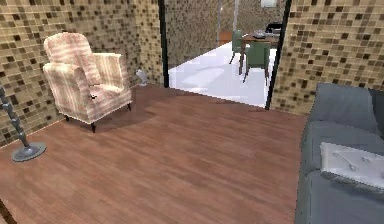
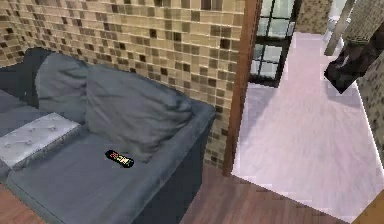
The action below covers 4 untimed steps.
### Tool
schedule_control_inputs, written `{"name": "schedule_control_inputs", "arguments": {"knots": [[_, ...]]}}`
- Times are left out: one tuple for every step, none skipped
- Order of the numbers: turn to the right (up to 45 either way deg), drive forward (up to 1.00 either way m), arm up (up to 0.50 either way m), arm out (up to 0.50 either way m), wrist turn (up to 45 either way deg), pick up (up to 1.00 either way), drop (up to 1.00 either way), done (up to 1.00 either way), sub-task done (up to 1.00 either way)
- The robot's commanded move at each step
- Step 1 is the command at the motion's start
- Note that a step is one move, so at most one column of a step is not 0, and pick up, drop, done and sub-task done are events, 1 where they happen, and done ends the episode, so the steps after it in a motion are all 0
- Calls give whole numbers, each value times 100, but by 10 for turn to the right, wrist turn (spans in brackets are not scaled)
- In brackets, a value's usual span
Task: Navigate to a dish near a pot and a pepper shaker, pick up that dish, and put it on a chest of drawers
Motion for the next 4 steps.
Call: {"name": "schedule_control_inputs", "arguments": {"knots": [[-420,0,0,0,0,0,0,0,0],[-30,0,0,0,0,0,0,0,0],[0,25,0,0,0,0,0,0,0],[450,0,0,0,0,0,0,0,0]]}}
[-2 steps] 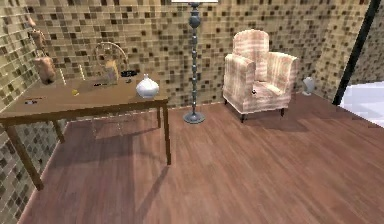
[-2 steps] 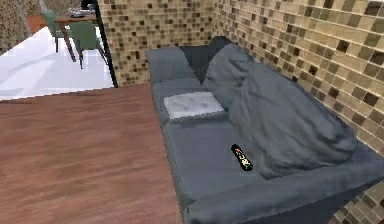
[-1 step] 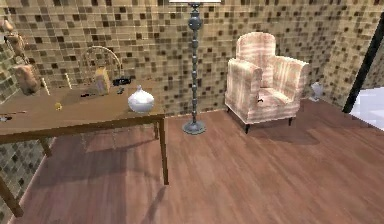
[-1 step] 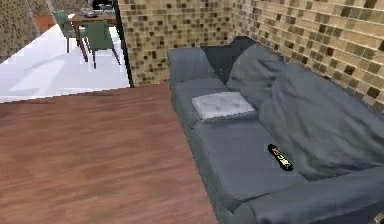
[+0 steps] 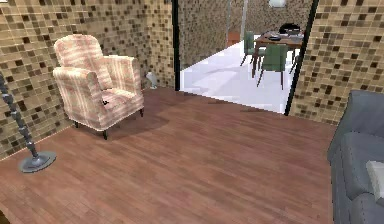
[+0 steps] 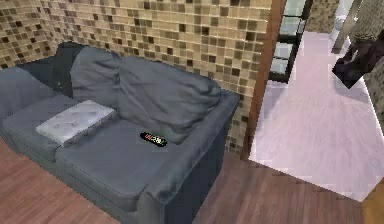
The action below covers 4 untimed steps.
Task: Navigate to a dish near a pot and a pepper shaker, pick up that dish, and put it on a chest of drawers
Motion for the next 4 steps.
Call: {"name": "schedule_control_inputs", "arguments": {"knots": [[60,0,0,0,0,0,0,0,0],[0,100,0,0,0,0,0,0,0],[0,100,0,0,0,0,0,0,0],[0,100,0,0,0,0,0,0,0]]}}
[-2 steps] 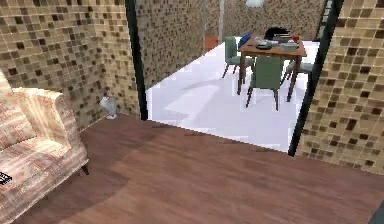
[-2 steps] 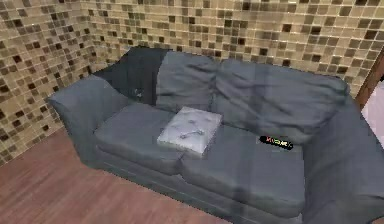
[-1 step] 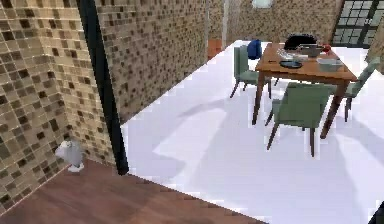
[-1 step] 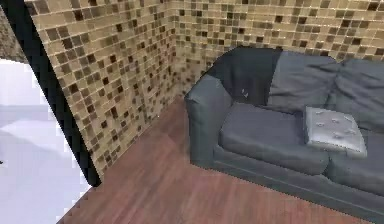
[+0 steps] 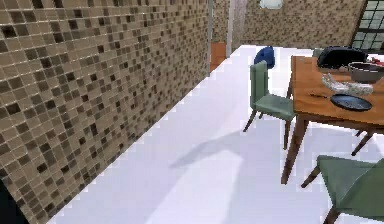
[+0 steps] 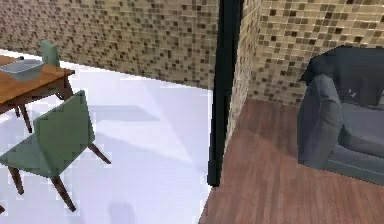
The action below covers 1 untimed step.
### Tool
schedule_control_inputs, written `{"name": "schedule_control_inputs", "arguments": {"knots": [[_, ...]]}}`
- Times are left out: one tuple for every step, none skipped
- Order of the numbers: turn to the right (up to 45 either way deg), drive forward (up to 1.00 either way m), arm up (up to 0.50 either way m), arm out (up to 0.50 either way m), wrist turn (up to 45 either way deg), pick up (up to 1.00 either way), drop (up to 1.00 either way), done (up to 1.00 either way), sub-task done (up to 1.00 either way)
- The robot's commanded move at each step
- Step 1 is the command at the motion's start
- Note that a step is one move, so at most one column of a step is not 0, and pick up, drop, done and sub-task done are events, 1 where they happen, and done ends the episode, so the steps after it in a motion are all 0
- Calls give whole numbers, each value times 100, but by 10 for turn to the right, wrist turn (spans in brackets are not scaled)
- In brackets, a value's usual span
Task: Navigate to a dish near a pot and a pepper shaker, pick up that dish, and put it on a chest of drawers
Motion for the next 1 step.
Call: {"name": "schedule_control_inputs", "arguments": {"knots": [[30,0,0,0,0,0,0,0,0]]}}
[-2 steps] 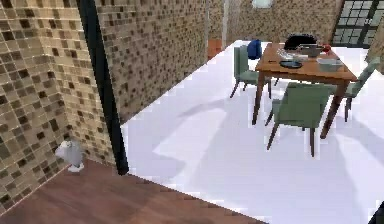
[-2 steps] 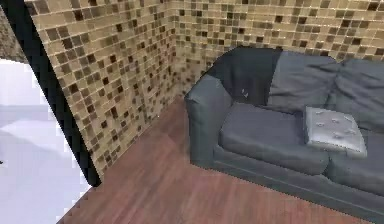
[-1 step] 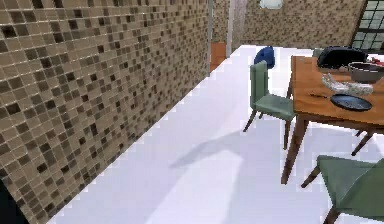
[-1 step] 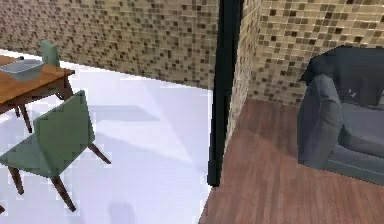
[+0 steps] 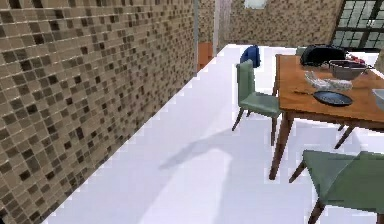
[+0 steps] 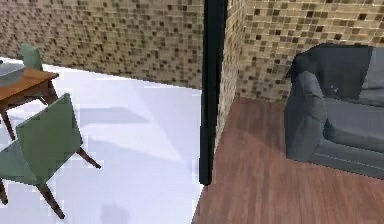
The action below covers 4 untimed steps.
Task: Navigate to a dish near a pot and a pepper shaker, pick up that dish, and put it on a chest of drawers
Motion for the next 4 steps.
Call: {"name": "schedule_control_inputs", "arguments": {"knots": [[0,100,0,0,0,0,0,0,0],[0,100,0,0,0,0,0,0,0],[-30,0,0,0,0,0,0,0,0],[0,15,0,0,0,0,0,0,0]]}}
